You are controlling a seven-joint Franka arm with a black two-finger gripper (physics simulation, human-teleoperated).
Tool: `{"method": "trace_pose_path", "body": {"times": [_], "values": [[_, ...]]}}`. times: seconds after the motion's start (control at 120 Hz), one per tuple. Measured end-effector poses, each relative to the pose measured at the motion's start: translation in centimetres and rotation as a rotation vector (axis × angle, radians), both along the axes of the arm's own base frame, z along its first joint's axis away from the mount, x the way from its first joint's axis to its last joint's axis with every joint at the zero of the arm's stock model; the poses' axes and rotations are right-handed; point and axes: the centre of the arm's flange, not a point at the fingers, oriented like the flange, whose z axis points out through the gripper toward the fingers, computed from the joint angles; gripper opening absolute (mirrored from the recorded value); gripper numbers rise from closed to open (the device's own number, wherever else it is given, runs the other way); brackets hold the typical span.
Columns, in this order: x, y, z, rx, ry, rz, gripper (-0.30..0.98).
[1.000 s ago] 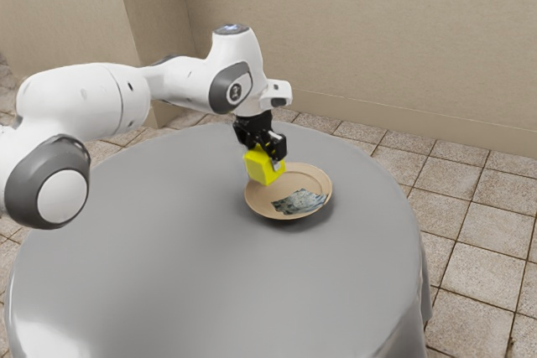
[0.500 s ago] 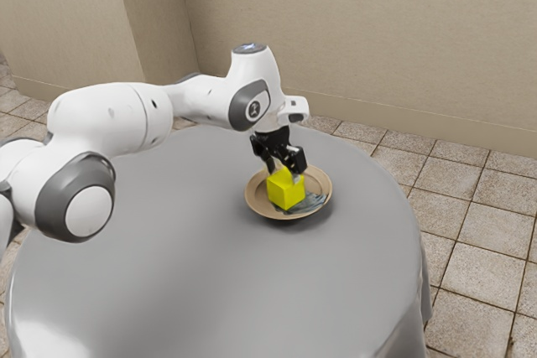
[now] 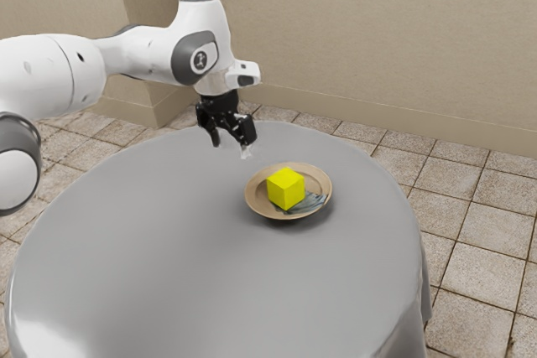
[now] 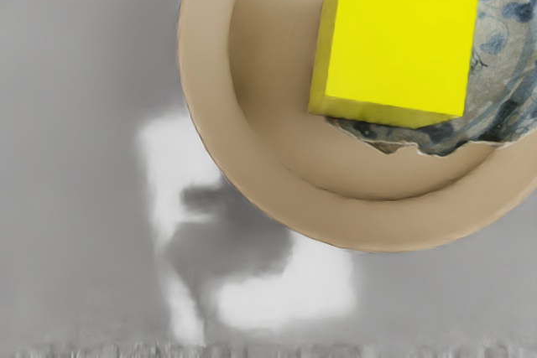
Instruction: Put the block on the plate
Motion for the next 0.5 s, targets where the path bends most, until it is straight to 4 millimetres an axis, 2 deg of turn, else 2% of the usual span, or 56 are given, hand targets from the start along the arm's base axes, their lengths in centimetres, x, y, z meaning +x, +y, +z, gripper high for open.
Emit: {"method": "trace_pose_path", "body": {"times": [0.233,0.408,0.5], "values": [[-4.3,4.5,6.6,0.039,-0.007,0.030,0.68],[-6.9,6.0,12.4,0.065,-0.052,0.030,0.69],[-7.8,6.1,14.2,0.078,-0.062,0.022,0.69]]}}
